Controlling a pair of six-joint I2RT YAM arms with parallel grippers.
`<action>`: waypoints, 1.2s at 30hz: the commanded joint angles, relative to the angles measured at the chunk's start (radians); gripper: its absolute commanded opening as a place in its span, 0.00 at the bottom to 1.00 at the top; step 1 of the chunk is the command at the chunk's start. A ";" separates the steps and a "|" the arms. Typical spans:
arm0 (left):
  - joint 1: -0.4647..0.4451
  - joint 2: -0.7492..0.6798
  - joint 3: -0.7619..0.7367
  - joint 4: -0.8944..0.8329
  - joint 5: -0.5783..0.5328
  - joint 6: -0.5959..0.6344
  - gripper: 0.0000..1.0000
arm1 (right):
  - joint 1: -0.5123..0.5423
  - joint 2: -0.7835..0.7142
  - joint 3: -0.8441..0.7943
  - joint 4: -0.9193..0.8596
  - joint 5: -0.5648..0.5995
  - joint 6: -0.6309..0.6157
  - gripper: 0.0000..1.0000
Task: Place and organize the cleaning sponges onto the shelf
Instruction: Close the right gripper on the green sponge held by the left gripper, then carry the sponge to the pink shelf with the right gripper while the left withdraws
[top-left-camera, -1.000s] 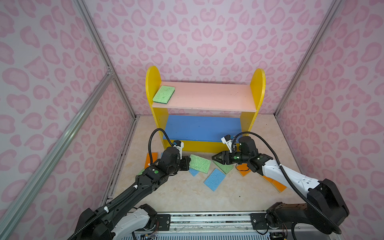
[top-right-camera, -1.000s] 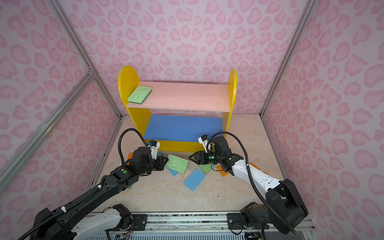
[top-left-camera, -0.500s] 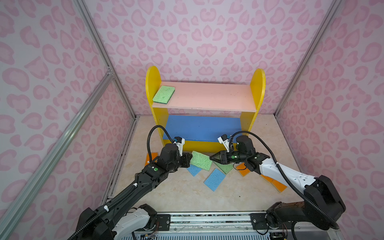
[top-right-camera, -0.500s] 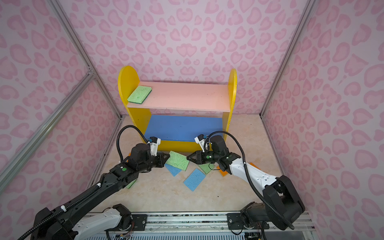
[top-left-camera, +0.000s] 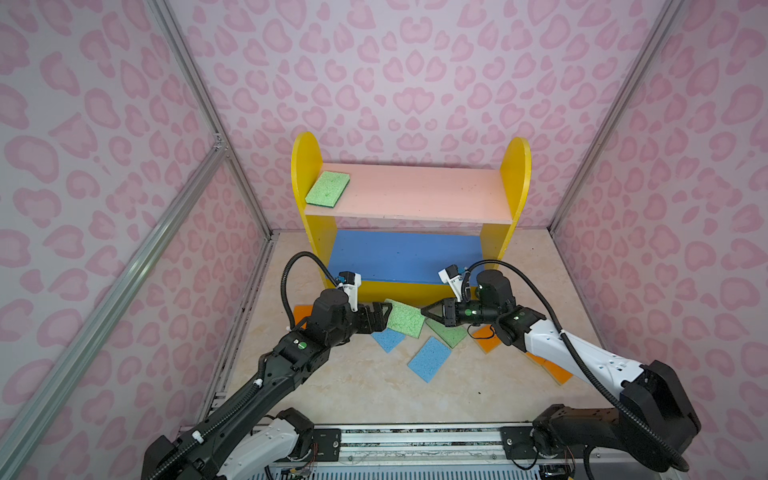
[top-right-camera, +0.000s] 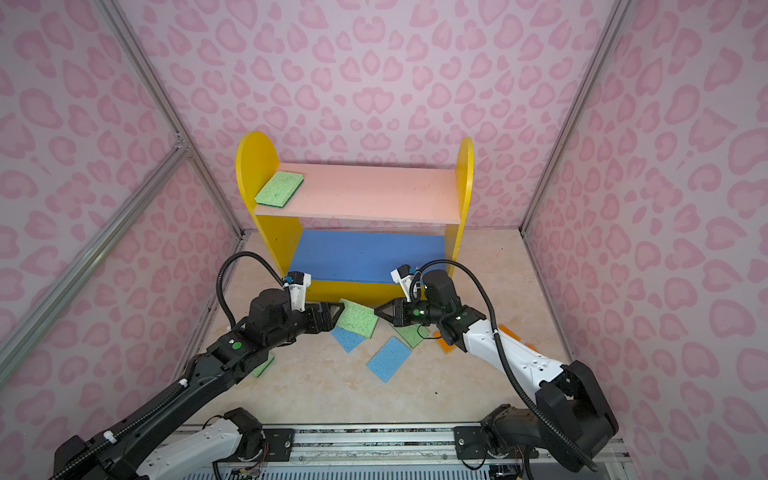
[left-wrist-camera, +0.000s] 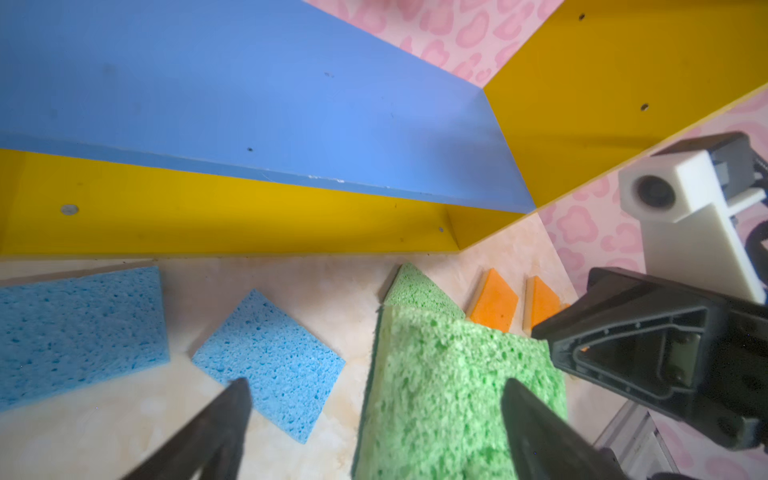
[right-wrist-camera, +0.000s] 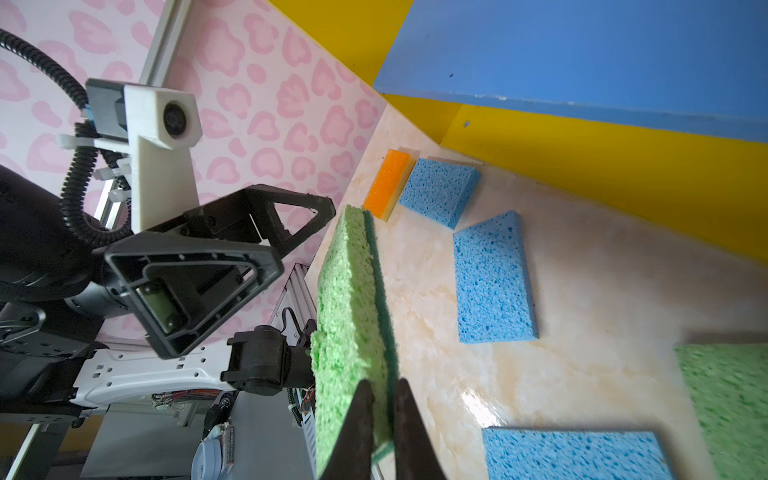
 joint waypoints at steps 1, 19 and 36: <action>0.015 -0.059 -0.027 -0.049 -0.112 -0.027 0.98 | 0.005 -0.029 0.016 -0.004 0.074 0.020 0.10; 0.051 -0.343 -0.229 -0.127 -0.198 -0.124 0.97 | 0.128 -0.102 0.261 -0.027 0.412 0.057 0.03; 0.051 -0.381 -0.274 -0.131 -0.158 -0.118 0.97 | 0.174 0.200 0.818 -0.158 0.585 -0.035 0.04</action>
